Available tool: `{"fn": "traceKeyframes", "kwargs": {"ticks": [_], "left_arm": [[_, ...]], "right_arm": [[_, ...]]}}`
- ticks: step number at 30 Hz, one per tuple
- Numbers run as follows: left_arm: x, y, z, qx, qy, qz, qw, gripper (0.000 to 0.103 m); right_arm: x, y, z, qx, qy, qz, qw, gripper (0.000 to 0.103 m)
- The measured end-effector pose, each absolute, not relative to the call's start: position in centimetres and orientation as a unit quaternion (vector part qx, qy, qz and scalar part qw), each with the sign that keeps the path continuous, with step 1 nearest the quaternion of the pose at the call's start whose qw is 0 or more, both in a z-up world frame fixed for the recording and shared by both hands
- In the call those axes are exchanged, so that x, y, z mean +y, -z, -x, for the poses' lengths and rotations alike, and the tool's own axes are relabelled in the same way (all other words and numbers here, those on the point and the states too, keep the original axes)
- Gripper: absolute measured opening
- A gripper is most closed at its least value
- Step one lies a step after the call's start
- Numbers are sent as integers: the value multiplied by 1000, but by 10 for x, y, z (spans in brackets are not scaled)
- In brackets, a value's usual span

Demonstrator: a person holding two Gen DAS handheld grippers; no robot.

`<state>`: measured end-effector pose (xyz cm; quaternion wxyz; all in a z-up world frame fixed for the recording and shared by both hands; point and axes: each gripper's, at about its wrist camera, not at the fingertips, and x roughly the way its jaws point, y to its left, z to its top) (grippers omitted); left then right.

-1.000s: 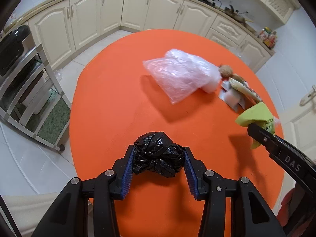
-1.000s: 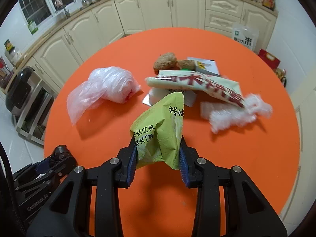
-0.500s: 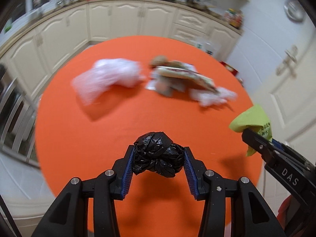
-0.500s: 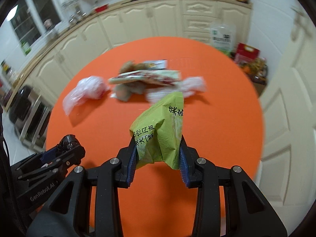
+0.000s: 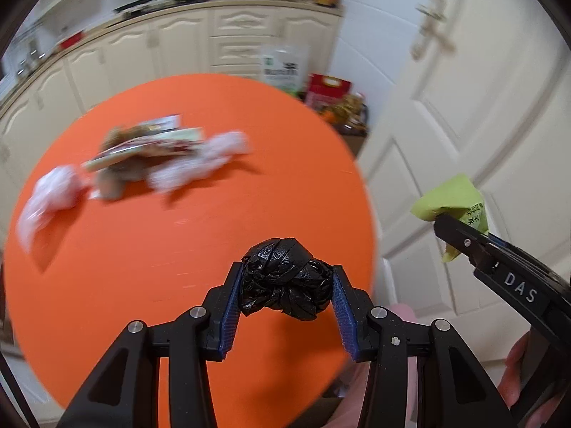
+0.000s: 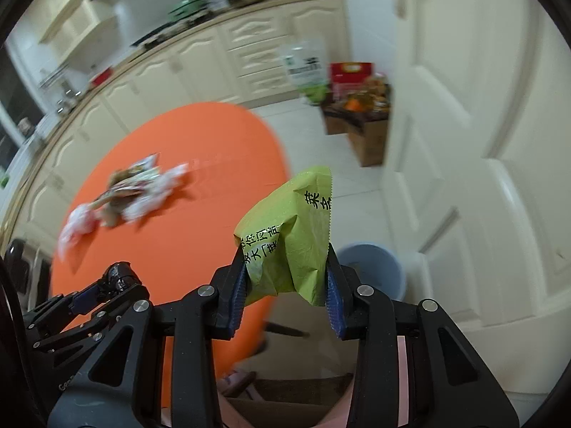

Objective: Collect trash
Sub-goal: 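Carry the black bag and green snack bag over the blue bin, then open both grippers to drop the bags into the blue bin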

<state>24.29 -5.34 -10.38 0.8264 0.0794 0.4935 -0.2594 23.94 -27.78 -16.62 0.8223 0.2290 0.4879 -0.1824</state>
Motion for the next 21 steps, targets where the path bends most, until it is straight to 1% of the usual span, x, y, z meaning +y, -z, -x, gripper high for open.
{"fn": "traceKeyframes", "kwargs": {"ticks": [5, 9, 15, 18, 20, 21], "left_arm": [[-108, 113, -236, 498, 302, -108, 806, 43], [-151, 124, -232, 497, 319, -144, 794, 43], [-203, 140, -242, 512, 331, -161, 776, 44], [-223, 146, -251, 518, 330, -163, 772, 46], [-233, 151, -259, 532, 325, -166, 764, 52], [-239, 155, -263, 542, 320, -167, 759, 56]], "right_arm": [[-318, 171, -208, 484, 222, -249, 809, 36], [-338, 174, -187, 478, 247, -250, 805, 39], [-374, 186, -166, 484, 264, -266, 791, 38], [-386, 191, -160, 484, 273, -268, 786, 39], [-392, 194, -156, 489, 279, -264, 784, 38], [-394, 195, -155, 489, 278, -265, 783, 38]]}}
